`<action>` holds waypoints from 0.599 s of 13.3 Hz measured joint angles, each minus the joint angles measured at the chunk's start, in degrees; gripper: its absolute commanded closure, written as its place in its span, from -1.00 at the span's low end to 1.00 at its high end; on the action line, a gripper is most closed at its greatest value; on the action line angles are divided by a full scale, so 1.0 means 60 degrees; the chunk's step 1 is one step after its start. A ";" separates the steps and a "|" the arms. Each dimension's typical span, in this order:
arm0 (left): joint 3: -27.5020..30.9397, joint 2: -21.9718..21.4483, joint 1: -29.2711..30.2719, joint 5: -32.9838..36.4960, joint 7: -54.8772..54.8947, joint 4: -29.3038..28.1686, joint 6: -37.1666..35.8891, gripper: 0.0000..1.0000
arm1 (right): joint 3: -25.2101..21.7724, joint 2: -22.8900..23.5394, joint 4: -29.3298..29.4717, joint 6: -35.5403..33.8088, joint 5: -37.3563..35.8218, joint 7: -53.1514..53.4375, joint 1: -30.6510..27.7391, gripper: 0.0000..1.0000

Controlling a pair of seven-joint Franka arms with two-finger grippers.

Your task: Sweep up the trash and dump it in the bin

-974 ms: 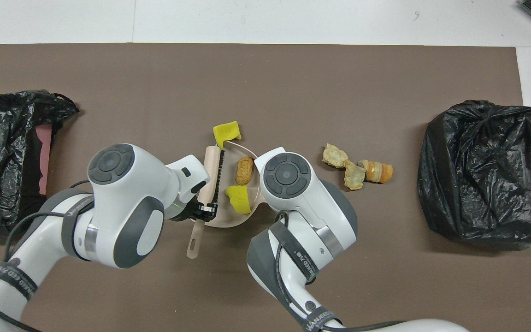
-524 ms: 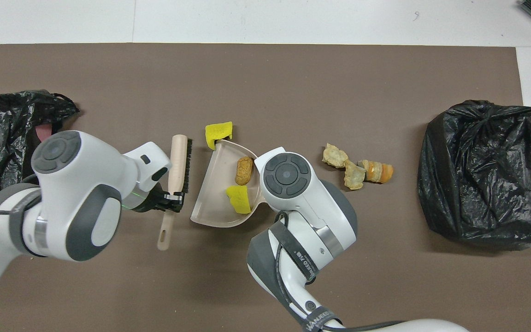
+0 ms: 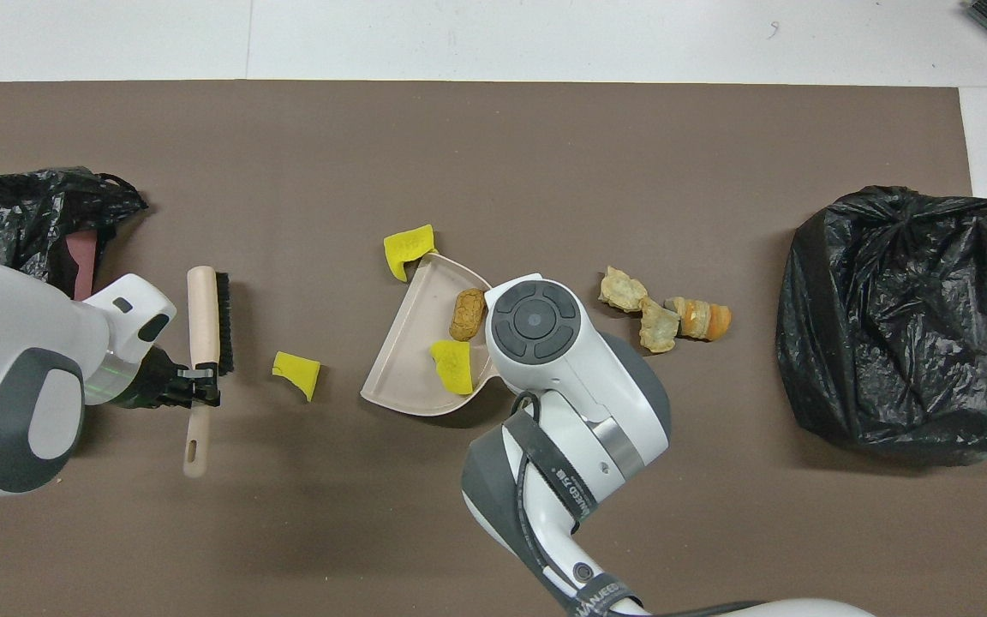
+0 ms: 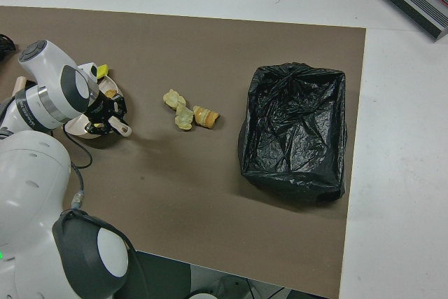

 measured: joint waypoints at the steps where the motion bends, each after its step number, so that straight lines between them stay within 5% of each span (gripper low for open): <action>1: -0.0028 -0.0030 -0.0372 -0.0012 -0.0212 -0.0067 0.0081 1.00 | 0.0000 0.0000 -0.0005 0.0000 0.0000 0.0000 -0.0004 1.00; 8: -0.0106 0.0363 -0.3743 -0.1540 -0.2600 0.0208 0.1647 1.00 | -0.0001 0.0000 -0.0037 0.0000 -0.0011 -0.0015 -0.0035 1.00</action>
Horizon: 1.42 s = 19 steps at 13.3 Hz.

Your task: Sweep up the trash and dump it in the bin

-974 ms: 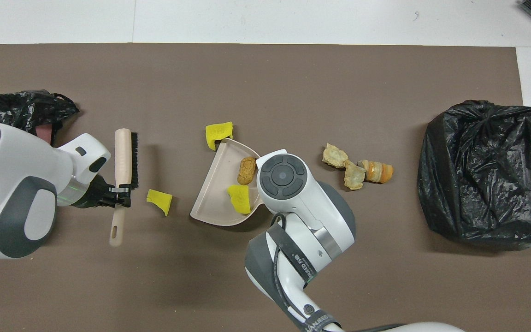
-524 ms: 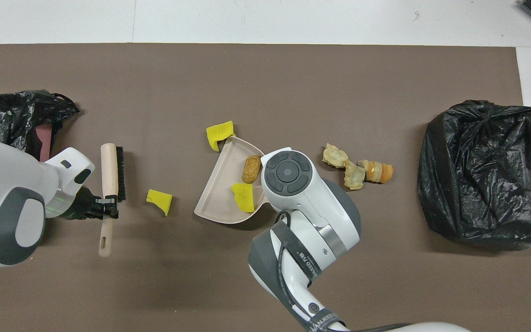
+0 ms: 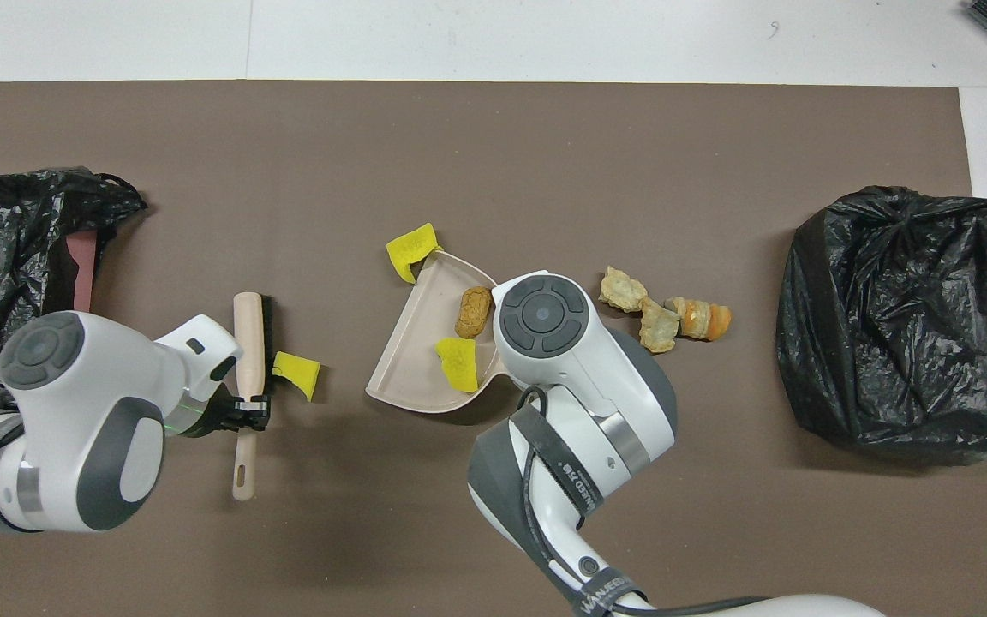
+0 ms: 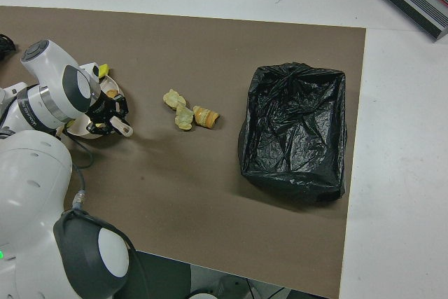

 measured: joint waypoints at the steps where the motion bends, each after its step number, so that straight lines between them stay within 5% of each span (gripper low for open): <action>1: 0.0001 0.0041 -0.0231 -0.0063 -0.0037 0.0189 0.0000 1.00 | 0.0000 0.0000 -0.0003 0.0000 0.0000 -0.0001 0.0000 1.00; 7: 0.0250 0.1464 0.0011 0.0162 -0.0003 0.3009 -0.1107 1.00 | 0.0002 -0.0002 -0.0005 0.0000 0.0000 -0.0008 0.0000 1.00; 10: 0.0284 0.2298 0.0450 0.1218 0.0087 0.4186 -0.1244 1.00 | -0.0001 -0.0025 0.0014 -0.0013 0.0000 0.0167 -0.0038 1.00; 19: 0.0194 0.4056 0.1694 0.2308 0.3149 0.5502 -0.1247 1.00 | -0.0008 -0.0032 0.0013 -0.0020 -0.0068 0.0771 -0.0123 1.00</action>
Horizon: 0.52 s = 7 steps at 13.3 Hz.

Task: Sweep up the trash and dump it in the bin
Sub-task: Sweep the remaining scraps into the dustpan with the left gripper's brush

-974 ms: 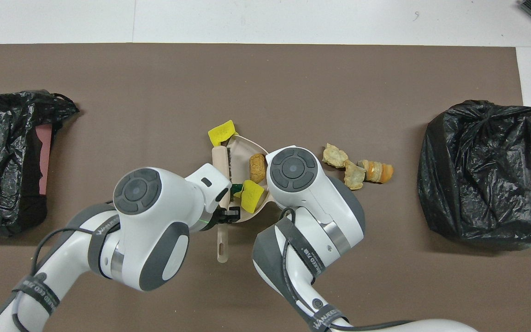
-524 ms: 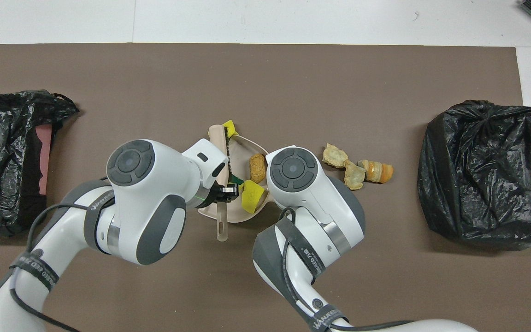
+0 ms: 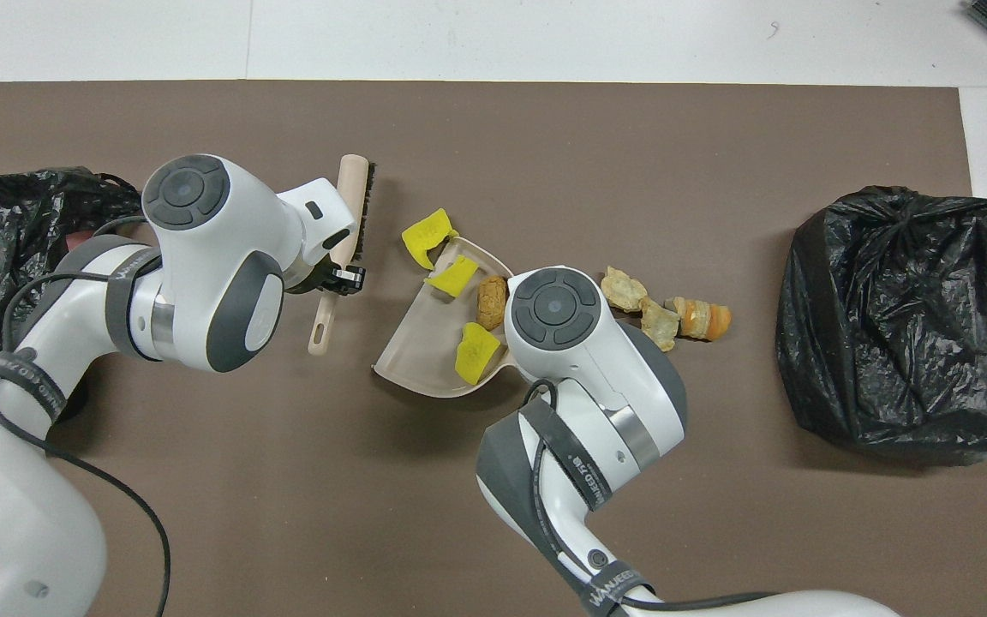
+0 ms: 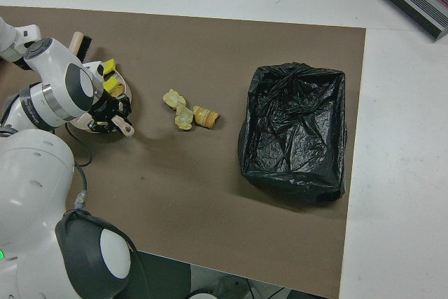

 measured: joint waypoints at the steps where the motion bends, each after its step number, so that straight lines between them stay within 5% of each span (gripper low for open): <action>1: -0.0071 0.0245 -0.0109 0.0143 0.0032 0.0120 0.0005 1.00 | -0.0002 0.0000 -0.0001 0.0094 -0.0184 -0.0359 -0.0024 1.00; 7: -0.0181 0.0284 -0.1219 0.0399 0.0650 0.0413 -0.1300 1.00 | -0.0005 0.0006 -0.0024 0.0325 -0.0381 -0.1921 -0.0346 1.00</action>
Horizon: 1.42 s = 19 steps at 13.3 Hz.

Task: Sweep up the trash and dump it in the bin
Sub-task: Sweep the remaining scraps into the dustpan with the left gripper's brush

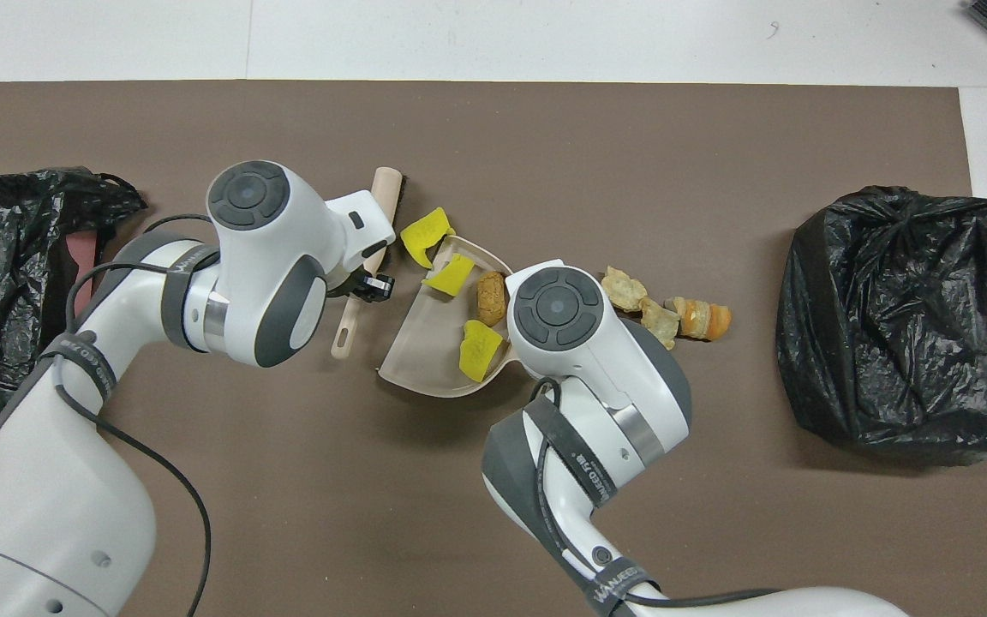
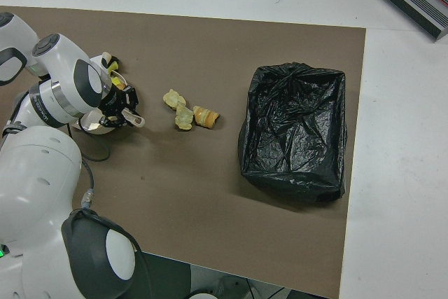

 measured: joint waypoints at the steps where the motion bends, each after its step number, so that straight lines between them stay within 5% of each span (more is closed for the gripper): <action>1: 0.0001 -0.0149 -0.0109 0.0021 0.0108 0.0001 -0.0434 1.00 | 0.0000 0.0000 -0.0011 -0.0002 -0.0002 0.0000 0.0000 1.00; 5: -0.0049 -0.0938 -0.0542 0.0012 0.0192 -0.0395 -0.1701 1.00 | 0.0001 0.0000 -0.0014 0.0001 -0.0002 0.0000 0.0000 1.00; 19: 0.0129 -0.1922 -0.0035 -0.0079 -0.0923 -0.0676 -0.1627 1.00 | -0.0009 -0.0354 0.0094 -0.0038 -0.0015 -0.0133 -0.0473 1.00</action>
